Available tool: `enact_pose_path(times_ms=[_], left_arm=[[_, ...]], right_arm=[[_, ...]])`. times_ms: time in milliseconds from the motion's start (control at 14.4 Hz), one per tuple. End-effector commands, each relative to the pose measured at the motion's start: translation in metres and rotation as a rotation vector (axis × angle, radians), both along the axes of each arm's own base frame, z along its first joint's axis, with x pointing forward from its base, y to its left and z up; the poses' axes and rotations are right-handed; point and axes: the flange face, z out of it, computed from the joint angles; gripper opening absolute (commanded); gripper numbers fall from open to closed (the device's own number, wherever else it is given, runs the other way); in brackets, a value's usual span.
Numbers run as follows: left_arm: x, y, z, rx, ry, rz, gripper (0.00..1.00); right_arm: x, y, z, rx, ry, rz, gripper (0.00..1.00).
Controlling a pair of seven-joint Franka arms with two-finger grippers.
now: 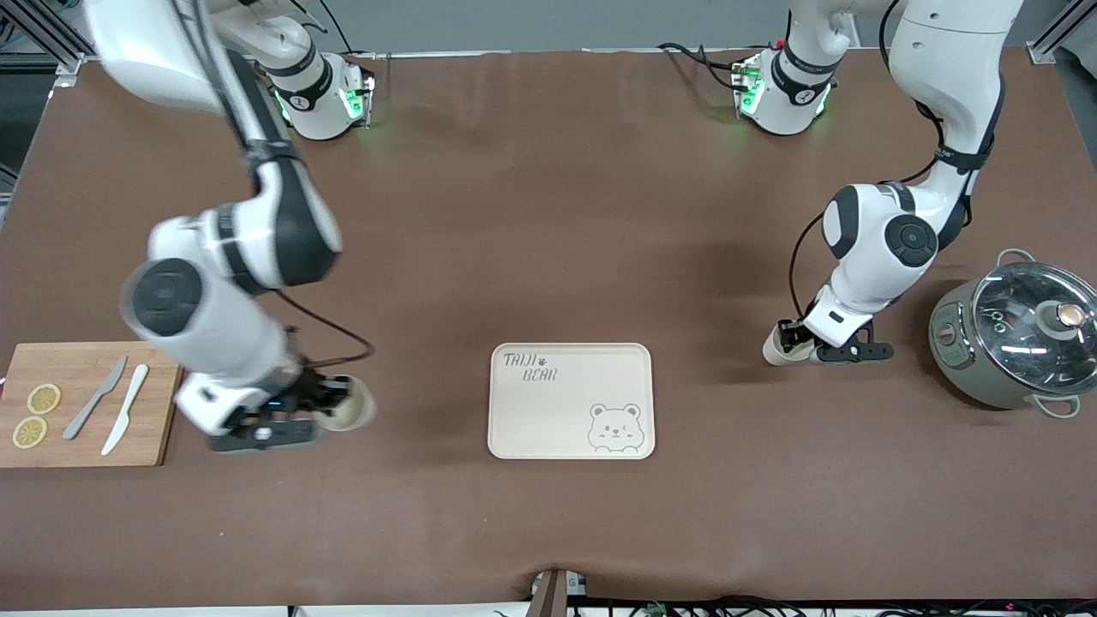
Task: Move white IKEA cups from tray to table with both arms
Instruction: 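Set the cup down with the left gripper while the right gripper carries its cup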
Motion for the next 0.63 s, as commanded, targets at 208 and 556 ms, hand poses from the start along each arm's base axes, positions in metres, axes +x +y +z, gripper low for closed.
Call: enact_pose_path(times_ms=[208,556], left_arm=[[-0.008,0.001,0.072,-0.020,0.106,-0.004,1.00],[0.018,0.007,0.159,-0.031,0.202,-0.005,1.00]], right_arm=[[-0.046,-0.089,-0.071,0.047,-0.032,0.103,0.00],[-0.055,-0.127,-0.141,0.080,-0.129,0.143,0.00]])
